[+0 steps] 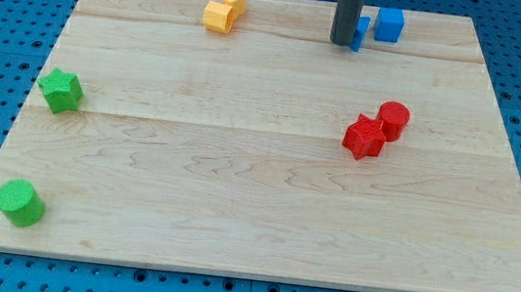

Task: Push the green star into the green circle

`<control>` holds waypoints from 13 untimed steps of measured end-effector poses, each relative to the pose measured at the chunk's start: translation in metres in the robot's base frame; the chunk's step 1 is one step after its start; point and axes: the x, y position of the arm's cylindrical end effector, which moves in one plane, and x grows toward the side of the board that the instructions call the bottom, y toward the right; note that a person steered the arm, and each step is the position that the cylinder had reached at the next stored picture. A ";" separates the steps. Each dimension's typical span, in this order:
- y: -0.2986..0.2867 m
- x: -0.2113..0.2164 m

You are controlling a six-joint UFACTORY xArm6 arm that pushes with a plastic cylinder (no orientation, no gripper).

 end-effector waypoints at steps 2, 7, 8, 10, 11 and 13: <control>0.000 0.000; -0.233 0.072; -0.333 0.122; -0.362 0.140; -0.334 0.234; -0.324 0.221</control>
